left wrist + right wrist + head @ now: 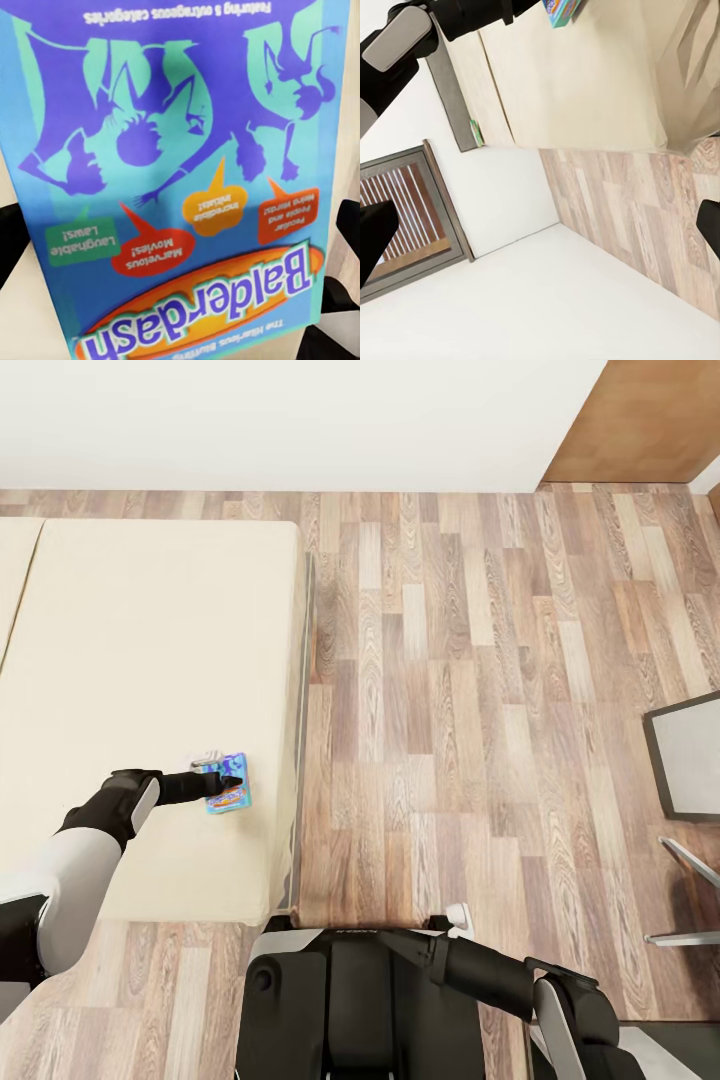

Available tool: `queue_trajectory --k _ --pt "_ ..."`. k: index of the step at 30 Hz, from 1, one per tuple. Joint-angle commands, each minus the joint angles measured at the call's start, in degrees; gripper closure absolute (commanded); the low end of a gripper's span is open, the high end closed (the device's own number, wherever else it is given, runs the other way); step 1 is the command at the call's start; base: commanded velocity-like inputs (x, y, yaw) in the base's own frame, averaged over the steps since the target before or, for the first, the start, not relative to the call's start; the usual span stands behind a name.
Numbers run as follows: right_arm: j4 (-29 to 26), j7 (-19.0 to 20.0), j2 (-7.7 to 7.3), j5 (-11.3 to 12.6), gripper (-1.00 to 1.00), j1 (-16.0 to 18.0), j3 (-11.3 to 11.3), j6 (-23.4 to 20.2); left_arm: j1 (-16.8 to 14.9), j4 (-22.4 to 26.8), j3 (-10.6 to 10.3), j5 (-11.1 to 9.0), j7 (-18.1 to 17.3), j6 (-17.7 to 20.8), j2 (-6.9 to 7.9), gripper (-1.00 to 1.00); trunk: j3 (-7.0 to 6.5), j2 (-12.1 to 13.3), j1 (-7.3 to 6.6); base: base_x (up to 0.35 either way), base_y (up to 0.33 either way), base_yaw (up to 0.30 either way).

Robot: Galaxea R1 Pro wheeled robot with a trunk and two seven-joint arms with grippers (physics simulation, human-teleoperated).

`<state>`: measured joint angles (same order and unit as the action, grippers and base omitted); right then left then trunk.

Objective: Put all the toys in the child's room - the three board games (two on the bed and one on the table), the two jigsaw puzzles on the table, and the tennis ball on the table - inside the toy box on the table in the child's room.

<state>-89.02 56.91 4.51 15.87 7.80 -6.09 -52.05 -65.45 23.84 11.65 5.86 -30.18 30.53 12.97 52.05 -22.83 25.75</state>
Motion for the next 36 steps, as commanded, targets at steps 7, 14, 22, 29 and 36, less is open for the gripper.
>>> queue_trajectory --k 7,14,22,29,36 --pt "0.0 0.2 0.06 0.0 -1.00 0.0 -0.1 -0.2 0.0 0.1 0.5 0.6 -0.6 0.3 -0.05 -1.00 0.06 -0.1 0.03 0.000 0.000 0.000" --pt "0.0 0.2 0.00 0.0 -1.00 0.0 -0.1 -0.2 0.0 0.1 0.5 0.5 -0.7 0.4 -0.03 -1.00 0.06 -0.1 0.03 0.000 0.000 0.000" --pt "0.0 0.2 -0.03 0.0 -1.00 0.0 -0.1 -0.3 0.1 0.1 0.4 0.6 -0.8 1.0 0.02 -1.00 0.06 -0.1 0.03 0.000 0.000 0.000" --pt "0.0 0.2 -0.03 0.0 -1.00 0.0 -0.1 -0.3 0.1 0.1 0.4 0.6 -1.0 1.2 -0.04 -1.00 0.06 -0.1 0.03 0.000 0.000 0.000" --pt "0.0 0.2 -0.03 0.0 -1.00 0.0 -0.1 -0.3 0.1 0.1 0.2 0.8 -3.7 1.3 -0.05 -1.00 0.06 -0.1 0.03 0.000 0.000 0.000"
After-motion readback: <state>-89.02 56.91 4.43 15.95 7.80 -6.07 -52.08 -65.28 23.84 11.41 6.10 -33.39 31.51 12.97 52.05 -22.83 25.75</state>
